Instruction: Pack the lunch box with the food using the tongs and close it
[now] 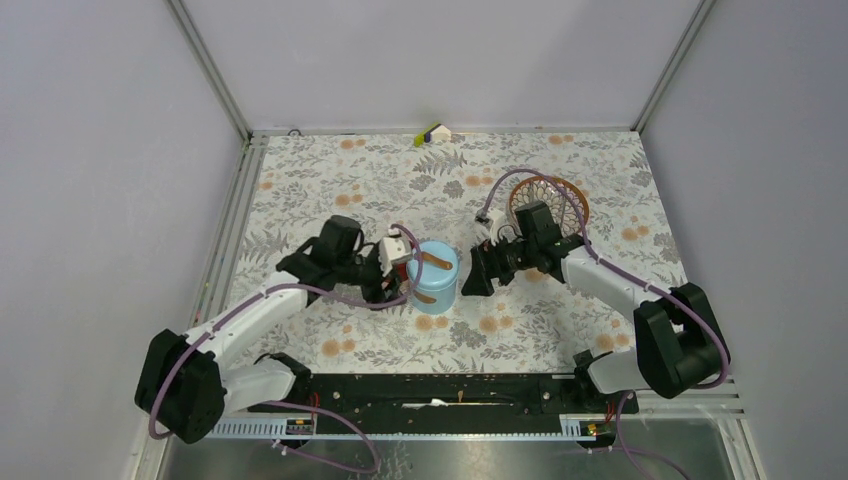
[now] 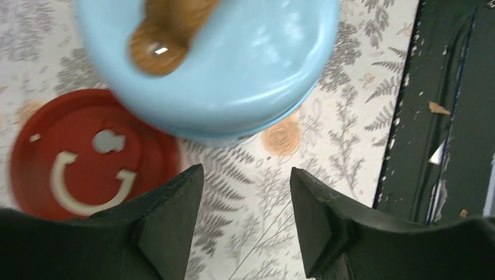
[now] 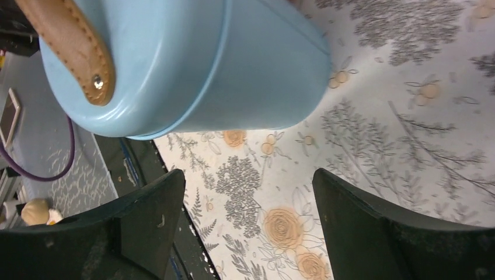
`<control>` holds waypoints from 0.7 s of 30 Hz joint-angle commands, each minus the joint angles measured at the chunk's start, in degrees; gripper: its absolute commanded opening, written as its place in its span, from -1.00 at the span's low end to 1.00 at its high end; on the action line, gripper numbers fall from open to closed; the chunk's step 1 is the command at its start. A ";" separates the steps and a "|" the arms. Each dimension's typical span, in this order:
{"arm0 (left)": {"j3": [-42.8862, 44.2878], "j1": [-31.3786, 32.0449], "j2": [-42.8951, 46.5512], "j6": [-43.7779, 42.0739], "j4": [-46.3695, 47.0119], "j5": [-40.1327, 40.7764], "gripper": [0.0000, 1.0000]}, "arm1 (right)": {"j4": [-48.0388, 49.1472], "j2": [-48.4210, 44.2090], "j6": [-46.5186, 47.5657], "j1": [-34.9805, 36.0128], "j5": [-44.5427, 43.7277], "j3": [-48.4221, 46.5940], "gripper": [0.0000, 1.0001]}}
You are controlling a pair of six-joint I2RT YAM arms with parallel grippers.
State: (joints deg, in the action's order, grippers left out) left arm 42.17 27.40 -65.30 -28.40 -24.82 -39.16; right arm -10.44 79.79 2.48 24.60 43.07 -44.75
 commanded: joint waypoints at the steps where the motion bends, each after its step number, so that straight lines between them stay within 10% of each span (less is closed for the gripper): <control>1: -3.33 6.64 0.61 13.14 15.63 7.47 0.21 | 0.97 -0.89 -0.77 2.80 2.42 0.62 0.73; 21: -6.34 11.98 -6.15 25.12 36.22 25.92 0.14 | 14.60 6.91 -6.36 1.07 -3.96 -1.66 0.56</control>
State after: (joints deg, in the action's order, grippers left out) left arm 35.03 39.42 -71.11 -4.29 5.65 -15.44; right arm -1.69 85.08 -2.72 25.85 40.32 -44.16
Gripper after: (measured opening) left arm 0.567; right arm 0.783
